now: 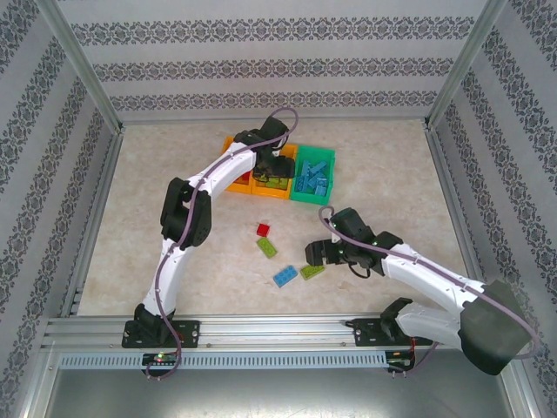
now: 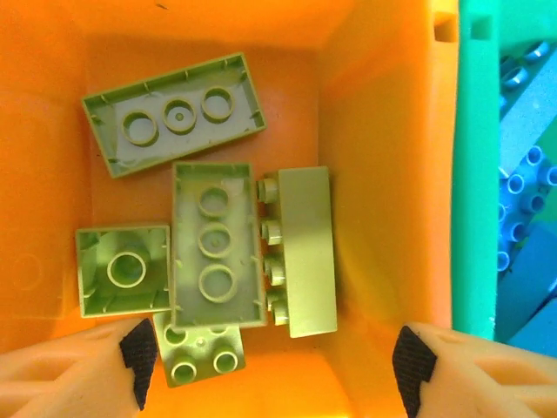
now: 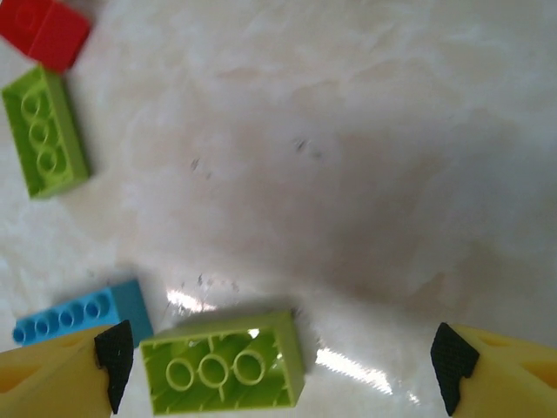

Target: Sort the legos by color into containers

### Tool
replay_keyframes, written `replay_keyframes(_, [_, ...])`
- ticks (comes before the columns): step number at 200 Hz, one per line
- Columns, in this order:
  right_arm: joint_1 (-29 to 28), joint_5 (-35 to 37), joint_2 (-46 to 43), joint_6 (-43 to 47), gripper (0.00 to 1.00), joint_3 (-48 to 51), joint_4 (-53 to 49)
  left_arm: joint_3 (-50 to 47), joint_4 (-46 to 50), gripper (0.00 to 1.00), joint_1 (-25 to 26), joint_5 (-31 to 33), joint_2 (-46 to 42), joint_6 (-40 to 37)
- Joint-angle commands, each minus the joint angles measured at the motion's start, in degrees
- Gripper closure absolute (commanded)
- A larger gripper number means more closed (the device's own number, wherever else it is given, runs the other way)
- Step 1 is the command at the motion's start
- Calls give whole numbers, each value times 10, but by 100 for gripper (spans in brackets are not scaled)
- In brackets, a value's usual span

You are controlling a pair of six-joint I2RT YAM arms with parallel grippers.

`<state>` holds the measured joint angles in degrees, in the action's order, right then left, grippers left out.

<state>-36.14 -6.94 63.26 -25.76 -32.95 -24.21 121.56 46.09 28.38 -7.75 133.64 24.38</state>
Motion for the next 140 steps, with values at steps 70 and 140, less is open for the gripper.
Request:
replay_keyframes(70, [-111,35,28,-5,3,0,-25,-115,-75,0,-2,-43,-101,28])
replay_keyframes(140, [-132,65,94,9,2,-17,-20,-172,-98,0,-5,-24,-148,35])
